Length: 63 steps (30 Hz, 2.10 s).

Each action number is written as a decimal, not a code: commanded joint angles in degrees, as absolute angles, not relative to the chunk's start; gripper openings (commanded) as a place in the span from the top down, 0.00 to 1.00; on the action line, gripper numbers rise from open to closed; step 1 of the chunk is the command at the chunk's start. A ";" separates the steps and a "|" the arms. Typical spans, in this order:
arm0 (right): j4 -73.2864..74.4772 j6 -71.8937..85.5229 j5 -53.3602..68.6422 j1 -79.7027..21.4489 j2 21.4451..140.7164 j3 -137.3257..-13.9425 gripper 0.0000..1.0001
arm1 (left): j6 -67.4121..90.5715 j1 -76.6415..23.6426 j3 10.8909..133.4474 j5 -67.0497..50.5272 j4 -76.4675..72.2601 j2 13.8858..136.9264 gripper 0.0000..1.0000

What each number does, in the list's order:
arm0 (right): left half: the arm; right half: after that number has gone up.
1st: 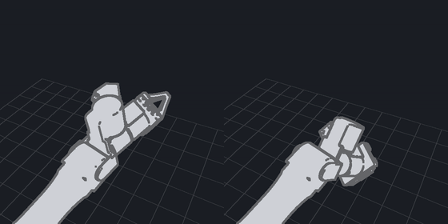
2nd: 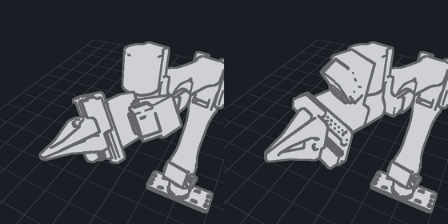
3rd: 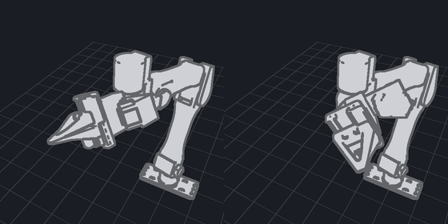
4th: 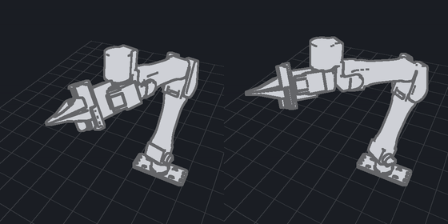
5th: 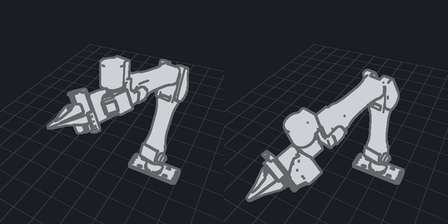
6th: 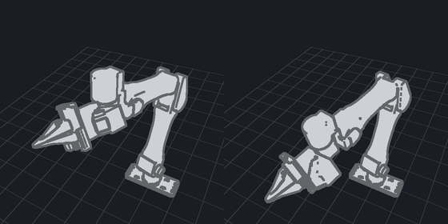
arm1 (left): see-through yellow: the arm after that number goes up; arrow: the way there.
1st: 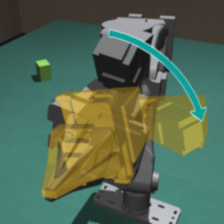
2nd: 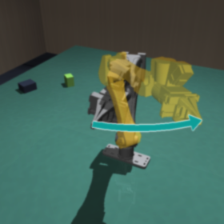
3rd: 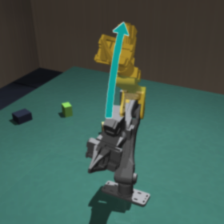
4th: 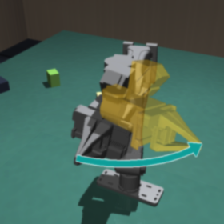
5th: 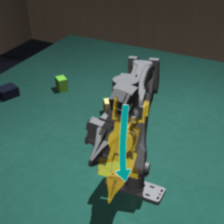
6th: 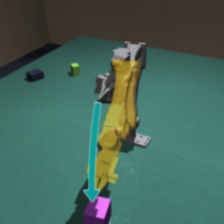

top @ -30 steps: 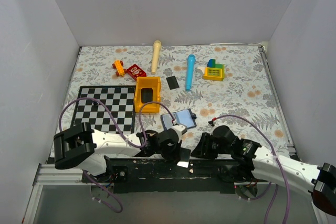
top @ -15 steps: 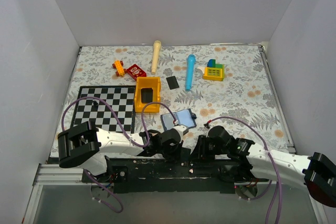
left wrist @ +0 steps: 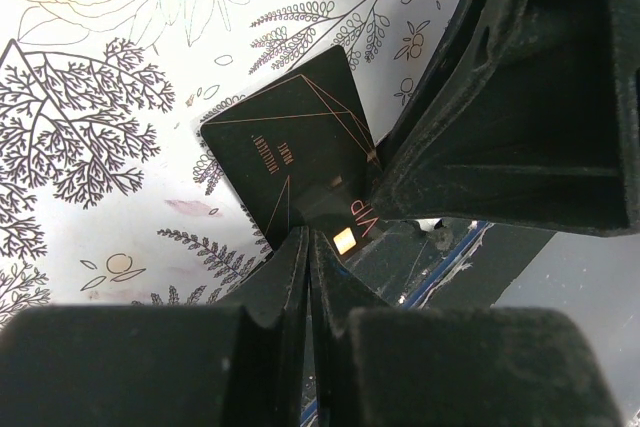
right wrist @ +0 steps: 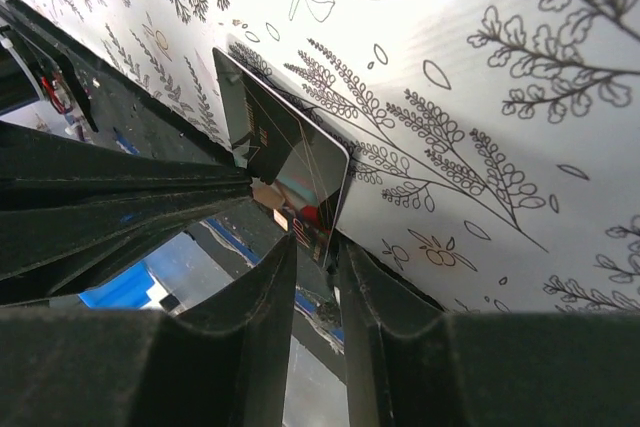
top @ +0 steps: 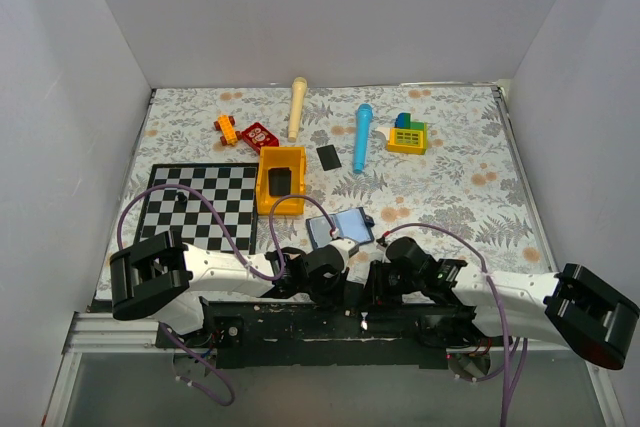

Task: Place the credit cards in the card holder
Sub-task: Pick up the credit card at the corner of the board.

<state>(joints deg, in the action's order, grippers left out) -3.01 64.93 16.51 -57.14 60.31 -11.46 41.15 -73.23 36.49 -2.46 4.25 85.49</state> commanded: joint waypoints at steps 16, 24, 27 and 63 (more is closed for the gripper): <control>-14.50 63.99 10.72 -57.39 62.93 -11.78 0.63 | 41.31 -73.30 36.30 -2.28 4.13 83.76 1.00; -20.82 64.16 12.39 -57.39 68.46 -13.01 0.66 | 40.96 -73.30 36.56 -2.72 3.78 83.41 1.00; -23.37 64.42 12.74 -57.39 69.34 -12.83 0.72 | 41.04 -73.30 36.56 -2.64 3.69 83.23 1.00; -6.79 62.23 5.28 -57.92 55.56 -15.73 0.67 | 42.10 -73.30 36.30 3.34 8.79 77.86 0.96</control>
